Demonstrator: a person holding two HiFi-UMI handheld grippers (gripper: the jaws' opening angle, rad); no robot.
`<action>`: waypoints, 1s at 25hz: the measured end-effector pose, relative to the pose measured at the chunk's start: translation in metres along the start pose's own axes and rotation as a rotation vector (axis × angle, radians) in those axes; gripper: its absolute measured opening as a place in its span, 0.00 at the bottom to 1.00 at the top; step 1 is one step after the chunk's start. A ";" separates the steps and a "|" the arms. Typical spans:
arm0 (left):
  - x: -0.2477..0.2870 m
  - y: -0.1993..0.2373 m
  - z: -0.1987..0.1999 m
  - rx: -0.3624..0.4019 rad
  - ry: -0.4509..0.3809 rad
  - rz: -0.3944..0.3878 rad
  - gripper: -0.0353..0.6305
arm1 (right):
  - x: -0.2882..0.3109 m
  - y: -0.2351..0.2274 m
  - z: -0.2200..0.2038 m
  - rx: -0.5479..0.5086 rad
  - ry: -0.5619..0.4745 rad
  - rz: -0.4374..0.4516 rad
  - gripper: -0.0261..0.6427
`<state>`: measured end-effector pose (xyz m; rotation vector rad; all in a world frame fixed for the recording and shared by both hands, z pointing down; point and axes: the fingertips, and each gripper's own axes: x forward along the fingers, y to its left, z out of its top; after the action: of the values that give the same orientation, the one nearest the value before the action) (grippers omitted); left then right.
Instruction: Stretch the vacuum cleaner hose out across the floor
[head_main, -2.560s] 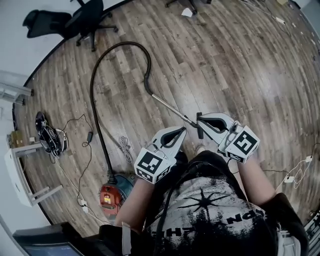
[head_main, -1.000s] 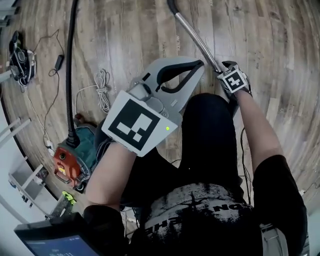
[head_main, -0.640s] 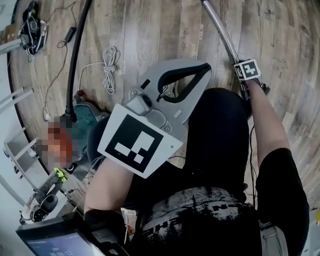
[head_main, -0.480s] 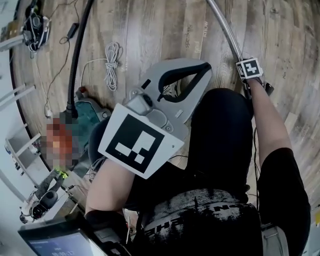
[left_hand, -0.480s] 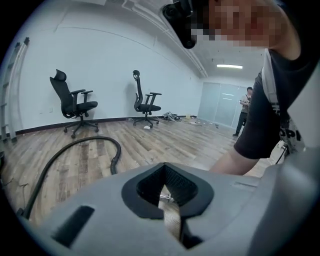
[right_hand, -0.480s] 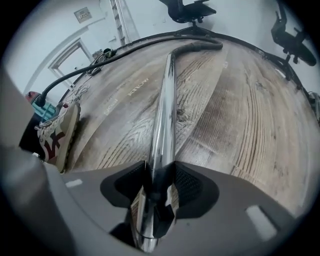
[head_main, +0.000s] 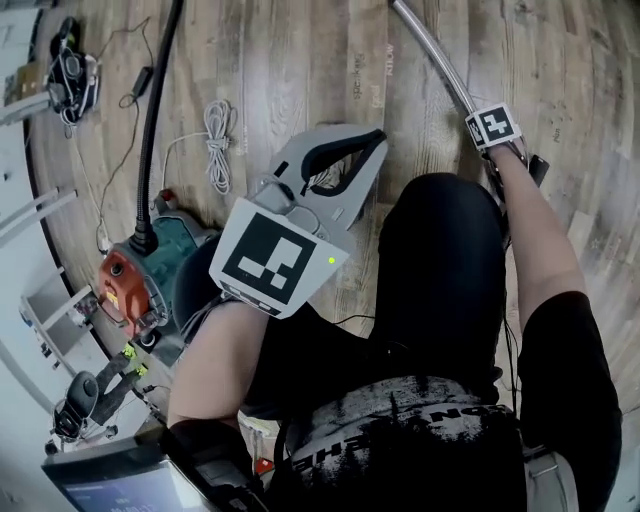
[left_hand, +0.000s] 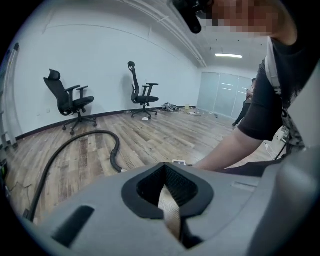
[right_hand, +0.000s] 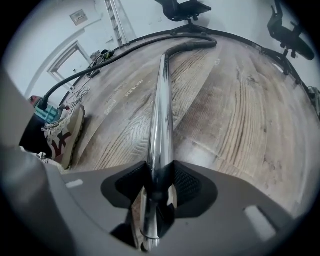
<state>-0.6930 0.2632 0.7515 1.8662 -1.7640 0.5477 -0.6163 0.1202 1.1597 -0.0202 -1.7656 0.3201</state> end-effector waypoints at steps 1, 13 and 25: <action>0.003 -0.004 -0.007 -0.040 0.021 -0.006 0.05 | -0.007 -0.005 -0.004 -0.015 0.011 -0.004 0.30; 0.199 0.017 -0.097 -0.809 0.056 -0.189 0.23 | -0.079 -0.038 -0.027 -0.106 0.027 -0.070 0.30; 0.365 -0.062 -0.116 -1.378 -0.173 -0.449 0.43 | -0.147 -0.019 -0.081 -0.139 0.047 -0.029 0.30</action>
<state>-0.5975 0.0474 1.0600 1.1548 -1.1311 -0.8424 -0.5029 0.0912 1.0381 -0.1004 -1.7373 0.1745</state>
